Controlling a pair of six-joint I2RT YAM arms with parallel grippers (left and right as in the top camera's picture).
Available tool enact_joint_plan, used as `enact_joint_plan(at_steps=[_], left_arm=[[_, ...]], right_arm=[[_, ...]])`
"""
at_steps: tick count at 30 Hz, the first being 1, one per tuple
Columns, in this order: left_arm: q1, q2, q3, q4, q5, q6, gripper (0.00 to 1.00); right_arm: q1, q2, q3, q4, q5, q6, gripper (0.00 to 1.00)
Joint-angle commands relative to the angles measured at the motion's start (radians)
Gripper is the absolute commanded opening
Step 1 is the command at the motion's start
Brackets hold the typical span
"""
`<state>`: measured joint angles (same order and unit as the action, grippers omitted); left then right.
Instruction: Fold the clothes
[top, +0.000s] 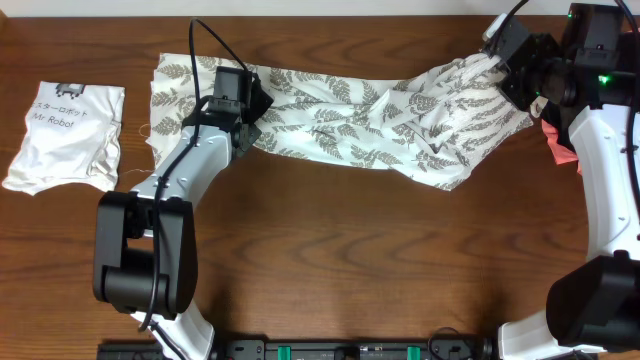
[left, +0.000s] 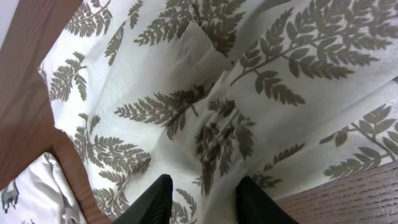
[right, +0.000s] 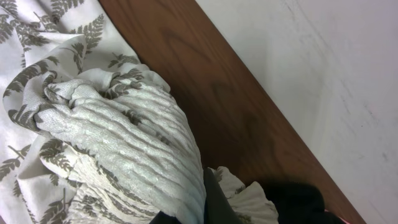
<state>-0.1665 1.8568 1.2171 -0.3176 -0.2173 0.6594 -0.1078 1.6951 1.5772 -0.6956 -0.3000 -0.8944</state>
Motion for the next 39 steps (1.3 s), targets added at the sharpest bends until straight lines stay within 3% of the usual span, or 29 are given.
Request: enact_joint_plan(at_steps=[1, 24, 25, 29, 39], left_arm=[[0.003, -0.014, 0.009, -0.010, -0.012, 0.002, 0.35], [0.003, 0.012, -0.005, -0.051, 0.008, 0.002, 0.34], [0.003, 0.012, -0.005, -0.051, 0.008, 0.002, 0.32], [0.003, 0.012, -0.005, -0.051, 0.008, 0.003, 0.07], [0.003, 0.001, 0.006, -0.043, 0.006, 0.031, 0.06]], right_arm=[[0.003, 0.000, 0.024, -0.002, -0.026, -0.003, 0.01], [0.003, 0.000, 0.024, -0.003, -0.026, -0.003, 0.01], [0.003, 0.000, 0.024, -0.003, -0.026, -0.003, 0.01], [0.002, 0.000, 0.024, -0.003, -0.026, -0.003, 0.01], [0.003, 0.000, 0.024, -0.003, -0.026, -0.003, 0.01]])
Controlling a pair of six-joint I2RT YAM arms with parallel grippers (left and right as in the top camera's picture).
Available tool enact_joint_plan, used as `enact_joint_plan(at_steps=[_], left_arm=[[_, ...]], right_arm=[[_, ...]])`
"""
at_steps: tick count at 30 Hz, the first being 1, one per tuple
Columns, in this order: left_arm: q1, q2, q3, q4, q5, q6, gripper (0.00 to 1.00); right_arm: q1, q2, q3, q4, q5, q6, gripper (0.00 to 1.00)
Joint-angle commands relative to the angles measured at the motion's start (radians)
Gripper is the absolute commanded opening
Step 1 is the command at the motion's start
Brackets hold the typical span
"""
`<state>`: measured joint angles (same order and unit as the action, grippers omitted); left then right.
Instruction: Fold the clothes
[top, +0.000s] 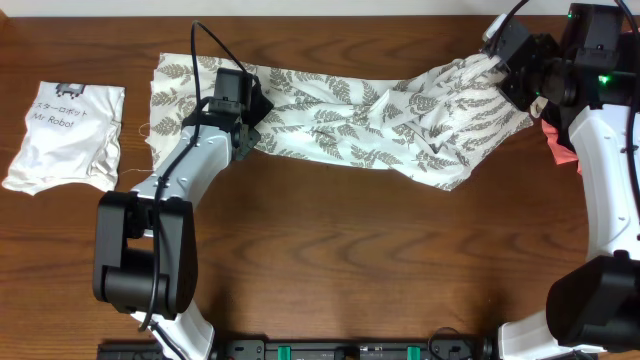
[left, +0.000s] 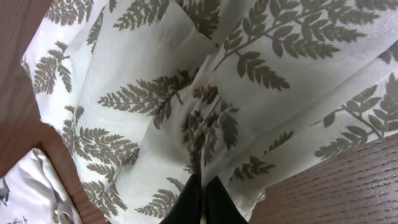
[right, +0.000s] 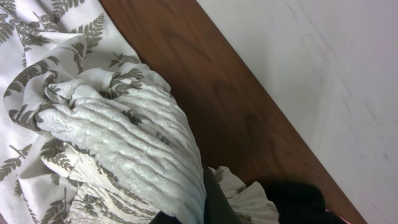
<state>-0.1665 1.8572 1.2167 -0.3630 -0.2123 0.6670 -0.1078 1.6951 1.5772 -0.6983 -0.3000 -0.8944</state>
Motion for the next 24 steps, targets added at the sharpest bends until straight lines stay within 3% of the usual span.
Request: enact_joint_plan(at_steps=[1, 9, 20, 24], left_arm=[[0.003, -0.008, 0.013, 0.003, 0.002, 0.023, 0.06], [0.008, -0.106, 0.043, 0.013, 0.002, 0.010, 0.06], [0.026, -0.114, 0.042, 0.010, -0.003, 0.010, 0.06], [0.028, -0.162, 0.052, 0.014, -0.010, -0.041, 0.06]], right_arm=[[0.003, 0.000, 0.024, 0.000, -0.026, -0.003, 0.01], [0.002, 0.000, 0.024, 0.001, -0.026, -0.003, 0.01], [0.002, 0.000, 0.024, -0.001, -0.026, 0.008, 0.01], [0.002, -0.005, 0.039, 0.002, -0.018, 0.117, 0.01]])
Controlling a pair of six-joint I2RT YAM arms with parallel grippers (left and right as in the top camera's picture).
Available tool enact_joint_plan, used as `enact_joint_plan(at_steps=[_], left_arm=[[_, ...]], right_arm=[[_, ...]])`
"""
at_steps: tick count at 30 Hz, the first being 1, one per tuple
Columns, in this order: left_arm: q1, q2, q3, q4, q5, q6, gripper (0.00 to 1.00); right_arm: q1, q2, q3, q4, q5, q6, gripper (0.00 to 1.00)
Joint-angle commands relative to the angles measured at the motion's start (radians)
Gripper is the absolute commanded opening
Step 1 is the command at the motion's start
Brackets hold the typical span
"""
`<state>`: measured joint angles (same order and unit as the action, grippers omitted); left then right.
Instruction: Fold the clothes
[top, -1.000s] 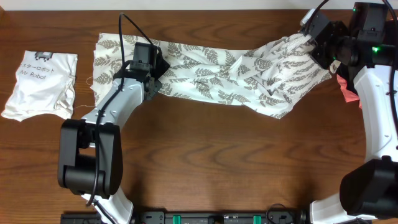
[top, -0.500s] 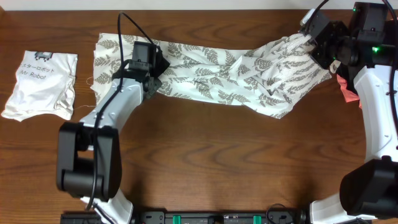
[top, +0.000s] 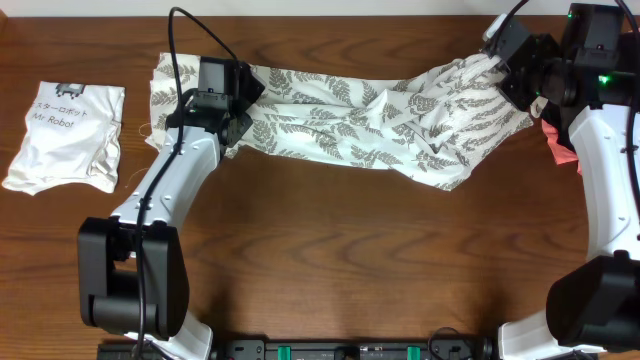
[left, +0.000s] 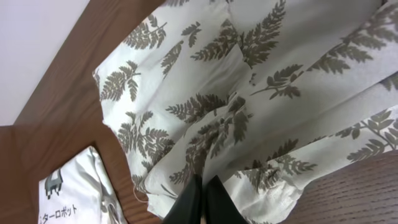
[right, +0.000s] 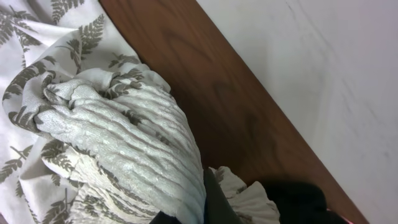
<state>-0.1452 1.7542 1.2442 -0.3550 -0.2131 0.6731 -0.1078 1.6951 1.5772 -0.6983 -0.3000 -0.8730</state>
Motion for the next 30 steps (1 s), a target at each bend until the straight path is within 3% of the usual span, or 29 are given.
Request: enact_joint_plan(at_steps=[1, 4, 16, 23, 26, 30], left_arm=[[0.009, -0.078, 0.032, 0.005, -0.008, -0.071, 0.06], [0.019, -0.145, 0.054, 0.006, -0.008, -0.102, 0.06], [0.059, -0.285, 0.080, -0.022, -0.003, -0.102, 0.06], [0.058, -0.215, 0.080, -0.196, 0.230, -0.103, 0.06], [0.042, -0.169, 0.080, -0.225, 0.319, -0.102, 0.17], [-0.022, -0.112, 0.080, -0.251, 0.329, -0.102, 0.39]], right_arm=[[0.003, -0.005, 0.045, 0.000, -0.010, 0.126, 0.01], [0.003, -0.005, 0.066, -0.005, 0.026, 0.214, 0.01], [0.003, -0.006, 0.285, -0.220, 0.065, 0.293, 0.01], [0.003, -0.006, 0.272, -0.233, 0.064, 0.293, 0.01], [0.003, -0.006, 0.272, -0.225, 0.064, 0.292, 0.01], [0.003, -0.006, 0.272, -0.218, 0.064, 0.292, 0.01]])
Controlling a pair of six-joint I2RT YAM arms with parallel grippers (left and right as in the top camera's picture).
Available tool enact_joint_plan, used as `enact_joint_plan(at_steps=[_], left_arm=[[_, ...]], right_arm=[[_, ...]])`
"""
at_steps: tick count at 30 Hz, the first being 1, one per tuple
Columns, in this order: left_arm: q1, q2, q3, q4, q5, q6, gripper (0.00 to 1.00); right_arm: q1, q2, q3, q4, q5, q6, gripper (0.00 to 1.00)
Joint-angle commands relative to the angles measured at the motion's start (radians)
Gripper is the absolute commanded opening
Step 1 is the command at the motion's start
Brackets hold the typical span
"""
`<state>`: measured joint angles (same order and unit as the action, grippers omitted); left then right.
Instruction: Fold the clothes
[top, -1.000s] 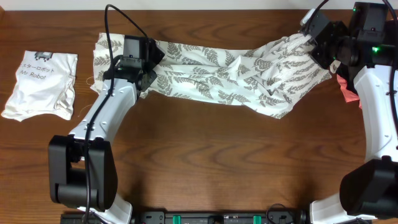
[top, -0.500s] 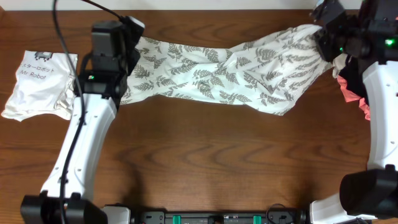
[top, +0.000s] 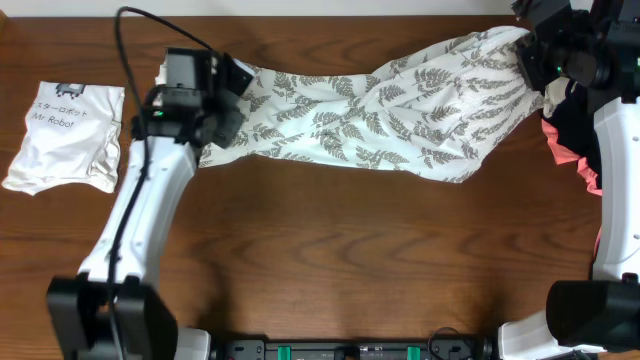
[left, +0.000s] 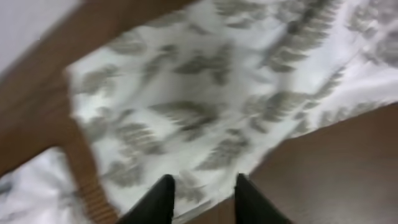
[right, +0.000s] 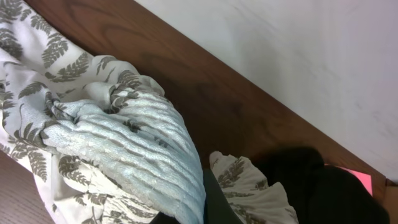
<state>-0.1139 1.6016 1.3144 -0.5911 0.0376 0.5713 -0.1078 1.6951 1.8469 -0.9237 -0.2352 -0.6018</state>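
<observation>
A white cloth with a grey fern print (top: 380, 115) lies stretched across the back of the table. My left gripper (top: 225, 112) hovers open over its left end; in the blurred left wrist view the gripper (left: 202, 200) has its two fingers apart, with only the cloth (left: 205, 106) below them. At the far right corner my right gripper (top: 533, 52) is shut on the cloth's gathered, ribbed end (right: 130, 134). The right wrist view shows that gripper (right: 208, 208) almost buried under the bunched fabric.
A folded white T-shirt with print (top: 65, 135) lies at the left edge of the wooden table (top: 350, 260). Black and pink garments (top: 572, 135) are heaped at the right edge, beside my right arm; the black garment (right: 311, 186) sits just behind the held end.
My left gripper was shut on a fold at the cloth's left part; now it is open, further left, and the fold is let go. The right gripper has moved toward the far right corner with its end.
My left gripper stood open over the cloth's left part, then was shut on a fold there, then was further left with the fold. Now it is open. The right gripper kept hold of the gathered end throughout, and the cloth now lies longer and flatter.
</observation>
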Motion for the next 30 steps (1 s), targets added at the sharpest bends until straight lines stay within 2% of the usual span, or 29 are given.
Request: enact_joint_plan(at_steps=[1, 6, 8, 11, 15, 21, 26, 30], left_arm=[[-0.073, 0.050, 0.010, -0.014, 0.079, 0.000, 0.43], [-0.174, 0.072, 0.010, -0.001, 0.080, -0.025, 0.68], [-0.218, 0.072, 0.010, 0.007, 0.080, -0.064, 0.74], [-0.278, 0.077, 0.007, 0.032, 0.079, -0.130, 0.78], [-0.336, 0.106, -0.024, 0.143, 0.078, -0.220, 0.85], [-0.381, 0.191, -0.045, 0.294, 0.078, -0.357, 0.86], [-0.415, 0.273, -0.045, 0.392, 0.065, -0.396, 0.88], [-0.431, 0.316, -0.045, 0.462, -0.050, -0.414, 0.89]], right_arm=[[0.003, -0.006, 0.002, 0.007, -0.001, 0.021, 0.01], [0.004, -0.006, 0.002, 0.007, -0.001, 0.021, 0.01], [0.004, -0.006, 0.002, 0.008, -0.002, 0.022, 0.01], [0.005, -0.006, 0.002, 0.012, -0.010, 0.022, 0.01], [0.005, -0.006, 0.002, 0.013, -0.017, 0.023, 0.01], [0.004, -0.006, 0.002, 0.015, -0.017, 0.025, 0.01], [0.004, -0.006, 0.002, 0.019, -0.017, 0.025, 0.01], [0.004, -0.006, 0.002, 0.019, -0.017, 0.025, 0.01]])
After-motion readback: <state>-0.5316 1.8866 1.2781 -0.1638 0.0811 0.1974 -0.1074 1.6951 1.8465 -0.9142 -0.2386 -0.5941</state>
